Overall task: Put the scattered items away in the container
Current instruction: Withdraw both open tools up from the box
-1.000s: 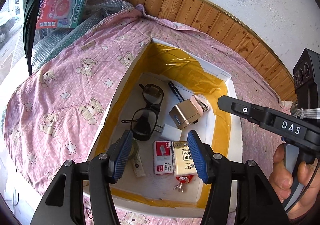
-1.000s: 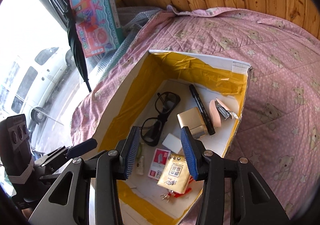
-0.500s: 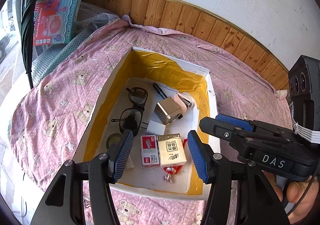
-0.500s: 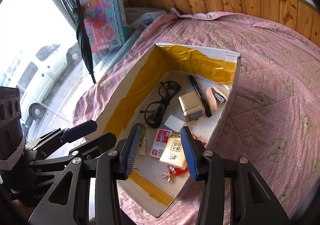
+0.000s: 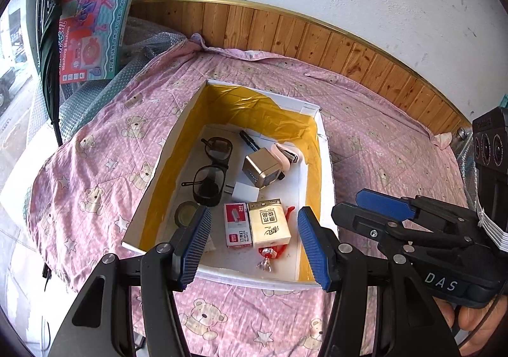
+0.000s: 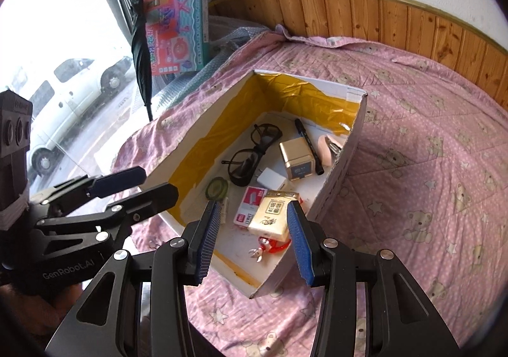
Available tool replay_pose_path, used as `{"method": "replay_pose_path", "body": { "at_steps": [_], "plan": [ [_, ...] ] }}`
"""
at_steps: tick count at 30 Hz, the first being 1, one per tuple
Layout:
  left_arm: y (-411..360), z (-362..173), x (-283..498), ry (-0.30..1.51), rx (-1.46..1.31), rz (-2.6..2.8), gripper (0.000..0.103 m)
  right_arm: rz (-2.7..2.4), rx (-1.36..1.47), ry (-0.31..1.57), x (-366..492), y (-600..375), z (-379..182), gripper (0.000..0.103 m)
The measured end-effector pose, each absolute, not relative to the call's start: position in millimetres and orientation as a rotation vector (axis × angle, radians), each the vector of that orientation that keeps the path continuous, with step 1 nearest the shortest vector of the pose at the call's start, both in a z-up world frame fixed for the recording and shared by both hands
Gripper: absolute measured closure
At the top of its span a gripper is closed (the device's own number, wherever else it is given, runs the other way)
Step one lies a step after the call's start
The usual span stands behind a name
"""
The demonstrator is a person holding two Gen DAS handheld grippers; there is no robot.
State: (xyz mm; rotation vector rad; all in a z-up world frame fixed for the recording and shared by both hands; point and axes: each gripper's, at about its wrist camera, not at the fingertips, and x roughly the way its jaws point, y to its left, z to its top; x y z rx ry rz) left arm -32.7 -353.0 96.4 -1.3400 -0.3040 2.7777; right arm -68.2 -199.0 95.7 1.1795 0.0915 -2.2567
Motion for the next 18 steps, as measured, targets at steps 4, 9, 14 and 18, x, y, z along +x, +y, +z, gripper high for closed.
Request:
{"method": "replay_pose_path", "body": {
  "at_steps": [4,9,14,18],
  "plan": [
    [-357.0,96.5,-20.8,-0.293,-1.344,2.789,0.045,-2.323,1.145,0.264,-45.7,-205.1,95.7,0.048],
    [-357.1,99.9,-1.7,-0.265,-1.341,2.787,0.045,-2.277,1.191,0.223,-42.7,-203.5,89.5,0.048],
    [-353.1,104.3,4.3,-0.226,-1.328,2.807,0.045,-2.293,1.183,0.266,-41.5,-211.8,92.5,0.048],
    [-352.3,103.2,4.2,-0.227,-1.329,2.807,0.045,-2.300,1.170,0.275,-39.4,-215.3,96.4,0.048]
  ]
}}
